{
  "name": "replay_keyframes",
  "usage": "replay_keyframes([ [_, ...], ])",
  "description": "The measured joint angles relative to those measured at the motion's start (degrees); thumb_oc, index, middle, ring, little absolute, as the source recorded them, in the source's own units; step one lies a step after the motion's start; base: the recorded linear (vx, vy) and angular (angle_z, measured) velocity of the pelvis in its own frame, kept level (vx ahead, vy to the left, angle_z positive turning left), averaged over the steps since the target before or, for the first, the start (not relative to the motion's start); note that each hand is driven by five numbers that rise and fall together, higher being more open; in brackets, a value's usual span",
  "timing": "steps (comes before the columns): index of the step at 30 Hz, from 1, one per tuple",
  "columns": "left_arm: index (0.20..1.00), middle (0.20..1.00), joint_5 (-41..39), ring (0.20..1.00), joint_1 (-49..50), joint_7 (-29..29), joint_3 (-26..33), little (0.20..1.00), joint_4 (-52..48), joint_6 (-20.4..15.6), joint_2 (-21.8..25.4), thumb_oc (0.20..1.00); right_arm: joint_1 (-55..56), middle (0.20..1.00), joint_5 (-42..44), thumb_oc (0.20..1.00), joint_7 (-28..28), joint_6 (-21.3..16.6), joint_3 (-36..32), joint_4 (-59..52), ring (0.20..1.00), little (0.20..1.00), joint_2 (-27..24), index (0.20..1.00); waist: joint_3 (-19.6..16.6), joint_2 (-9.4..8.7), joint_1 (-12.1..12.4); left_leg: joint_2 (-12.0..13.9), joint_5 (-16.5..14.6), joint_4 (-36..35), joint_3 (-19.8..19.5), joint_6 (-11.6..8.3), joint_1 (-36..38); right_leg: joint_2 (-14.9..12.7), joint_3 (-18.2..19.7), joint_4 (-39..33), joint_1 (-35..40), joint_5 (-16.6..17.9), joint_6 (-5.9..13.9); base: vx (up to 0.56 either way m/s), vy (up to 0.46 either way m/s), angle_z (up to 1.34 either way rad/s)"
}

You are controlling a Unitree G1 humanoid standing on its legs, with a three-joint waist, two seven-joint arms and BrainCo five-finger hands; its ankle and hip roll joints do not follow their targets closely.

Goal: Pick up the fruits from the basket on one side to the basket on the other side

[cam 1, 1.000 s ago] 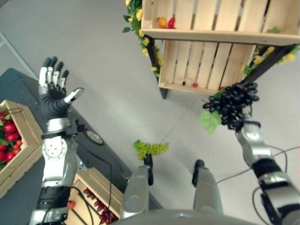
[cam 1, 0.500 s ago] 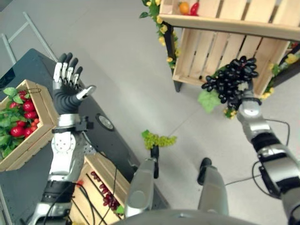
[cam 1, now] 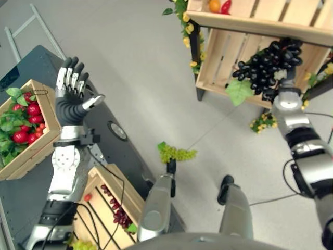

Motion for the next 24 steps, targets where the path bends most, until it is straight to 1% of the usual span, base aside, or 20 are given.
replay_keyframes([
  [16, 1.0, 1.0, 0.01, 1.0, -0.21, 0.7, -0.42, 1.0, 0.04, 0.0, 0.26, 1.0, -3.1, 0.2, 0.09, 0.2, -1.92, 1.03, 1.27, 2.25, 0.2, 0.2, -0.72, 0.2, 0.54, 0.28, -0.01, -0.3, 0.54, -0.77, -0.86, 0.12, -0.63, -0.31, -0.84, -0.26, -0.26, 0.0, 0.0, 0.0, -0.001, 0.01],
  [17, 1.0, 1.0, 0.01, 1.0, -0.19, 0.7, -0.42, 1.0, 0.04, 0.0, 0.27, 1.0, -3.35, 0.366, 0.12, 0.366, -1.95, 1.06, 1.66, 2.49, 0.366, 0.366, -0.72, 0.366, 0.54, 0.28, -0.03, -0.3, 0.54, -0.77, -0.86, 0.12, -0.65, -0.31, -0.85, -0.26, -0.28, 0.0, 0.0, 0.0, 0.0, 0.0],
  [18, 1.0, 1.0, 0.0, 1.0, -0.2, 0.72, -0.42, 1.0, 0.04, 0.0, 0.27, 1.0, -3.68, 1.0, 0.28, 1.0, -1.95, 1.17, 2.04, 2.6, 1.0, 1.0, -0.72, 1.0, 0.55, 0.29, -0.03, -0.3, 0.54, -0.77, -0.86, 0.12, -0.69, -0.31, -0.84, -0.26, -0.34, 0.0, 0.0, 0.0, 0.0, 0.0],
  [21, 1.0, 1.0, 0.01, 1.0, -0.22, 0.73, -0.42, 1.0, 0.04, 0.0, 0.26, 1.0, -4.38, 1.0, 2.38, 1.0, -1.9, 1.3, 2.28, 2.88, 1.0, 1.0, -0.73, 1.0, 0.55, 0.29, -0.04, -0.31, 0.54, -0.77, -0.87, 0.13, -0.71, -0.31, -0.84, -0.26, -0.36, 0.0, 0.0, 0.0, 0.0, 0.0],
  [24, 1.0, 1.0, 0.01, 1.0, -0.21, 0.73, -0.42, 1.0, 0.05, 0.0, 0.26, 1.0, -4.68, 1.0, 2.73, 1.0, -1.89, 1.36, 2.36, 3.13, 1.0, 1.0, -0.7, 1.0, 0.55, 0.29, 0.0, -0.31, 0.54, -0.77, -0.87, 0.13, -0.71, -0.31, -0.85, -0.27, -0.35, 0.0, 0.0, 0.0, 0.0, 0.0],
])
